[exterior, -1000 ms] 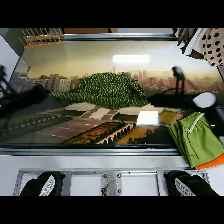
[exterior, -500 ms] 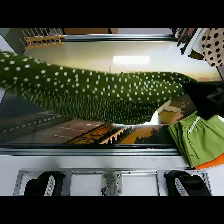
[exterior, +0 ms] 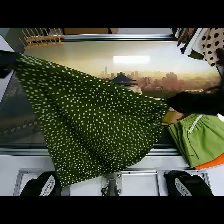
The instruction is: Fold the clothes and pants, and hang the long-sleeved shirts on hangers.
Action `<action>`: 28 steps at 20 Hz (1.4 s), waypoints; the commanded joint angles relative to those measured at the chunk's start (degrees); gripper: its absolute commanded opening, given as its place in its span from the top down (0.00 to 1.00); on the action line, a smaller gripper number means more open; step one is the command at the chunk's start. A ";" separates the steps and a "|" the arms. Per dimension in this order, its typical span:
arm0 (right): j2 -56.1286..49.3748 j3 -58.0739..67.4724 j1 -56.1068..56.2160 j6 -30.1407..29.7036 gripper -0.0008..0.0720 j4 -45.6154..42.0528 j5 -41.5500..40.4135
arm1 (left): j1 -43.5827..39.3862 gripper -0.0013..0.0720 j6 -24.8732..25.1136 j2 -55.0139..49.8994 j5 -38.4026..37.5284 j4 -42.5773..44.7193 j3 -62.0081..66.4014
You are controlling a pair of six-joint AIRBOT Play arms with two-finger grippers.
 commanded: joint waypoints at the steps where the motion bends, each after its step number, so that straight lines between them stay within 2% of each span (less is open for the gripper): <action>1: -17.40 0.17 0.15 -3.04 0.98 -1.44 -0.90 | -0.31 0.98 2.62 -18.86 -0.22 -9.09 -0.17; 3: -26.64 1.53 -0.02 -4.11 0.98 -1.66 -4.94 | -2.03 0.98 4.52 -28.94 -0.59 -12.33 4.52; 6: -35.21 5.77 -0.02 -4.17 0.98 -1.68 -11.15 | -5.49 0.98 6.29 -38.32 -0.50 -11.41 11.58; 9: -36.24 7.54 -0.02 -4.20 0.98 -1.70 -16.50 | -6.19 0.98 6.01 -42.40 -1.64 -8.15 17.11; 12: -33.94 7.52 0.24 -4.17 0.98 -6.03 -15.21 | -6.51 0.98 5.53 -40.26 -5.40 -0.96 17.94; 15: -28.74 4.79 1.25 -4.15 0.98 -13.00 -11.45 | -7.50 0.98 5.51 -31.87 -5.25 7.17 9.27; 19: -20.63 -7.85 1.70 -4.15 0.98 -13.60 -12.02 | -7.43 0.98 5.57 -20.02 -2.10 9.49 -11.63; 23: -16.57 -22.45 3.76 -3.96 0.98 -12.37 -16.70 | -7.43 0.98 5.57 -12.37 3.65 9.38 -30.71; 28: -16.70 -33.62 7.89 -3.93 0.98 -8.31 -24.55 | -7.45 0.98 5.57 -10.60 12.20 9.25 -44.30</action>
